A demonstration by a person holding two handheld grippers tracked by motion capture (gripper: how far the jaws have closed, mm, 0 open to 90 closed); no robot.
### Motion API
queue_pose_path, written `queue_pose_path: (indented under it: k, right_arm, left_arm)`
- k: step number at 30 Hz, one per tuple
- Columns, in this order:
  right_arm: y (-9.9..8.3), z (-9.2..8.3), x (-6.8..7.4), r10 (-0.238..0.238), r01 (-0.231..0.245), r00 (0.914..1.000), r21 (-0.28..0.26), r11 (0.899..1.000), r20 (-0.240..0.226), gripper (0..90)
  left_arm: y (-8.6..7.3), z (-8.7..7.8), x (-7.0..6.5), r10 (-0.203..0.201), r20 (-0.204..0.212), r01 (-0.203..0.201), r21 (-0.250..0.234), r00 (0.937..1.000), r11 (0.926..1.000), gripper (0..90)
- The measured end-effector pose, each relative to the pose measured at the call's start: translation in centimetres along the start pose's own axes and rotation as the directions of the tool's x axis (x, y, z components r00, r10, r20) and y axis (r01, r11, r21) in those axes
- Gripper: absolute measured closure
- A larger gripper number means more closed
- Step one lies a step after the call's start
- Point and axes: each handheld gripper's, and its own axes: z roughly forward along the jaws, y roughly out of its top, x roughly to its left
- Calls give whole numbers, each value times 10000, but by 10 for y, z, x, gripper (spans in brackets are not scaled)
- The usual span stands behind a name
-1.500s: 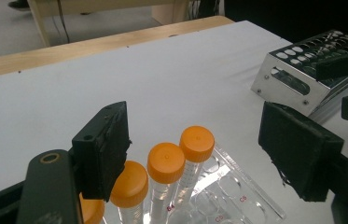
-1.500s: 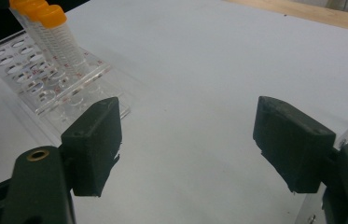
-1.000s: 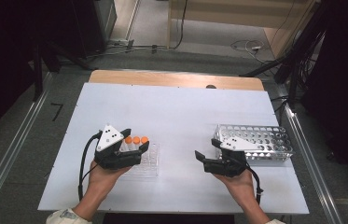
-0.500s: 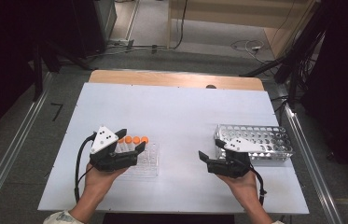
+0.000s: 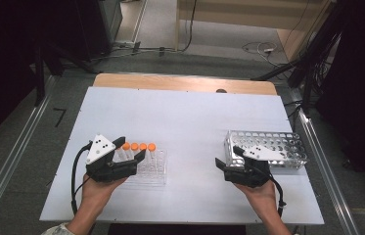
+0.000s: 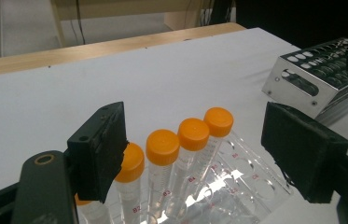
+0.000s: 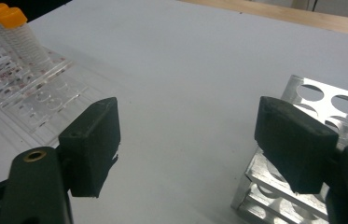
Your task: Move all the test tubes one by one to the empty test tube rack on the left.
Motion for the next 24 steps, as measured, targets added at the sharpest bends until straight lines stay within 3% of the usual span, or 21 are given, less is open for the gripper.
queue_pose_path:
  k: [7, 24]
  right_arm:
    - [-2, -4, -4, 147, -144, 9996, -111, 9998, 222, 169]
    - [-8, -18, -16, 291, -270, 9971, -303, 9992, 699, 158]
  left_arm:
    - [-1, -6, 5, -128, -133, 127, -112, 9998, 9999, 207]
    - [-7, -24, 28, -605, -1010, 562, -450, 9930, 9974, 180]
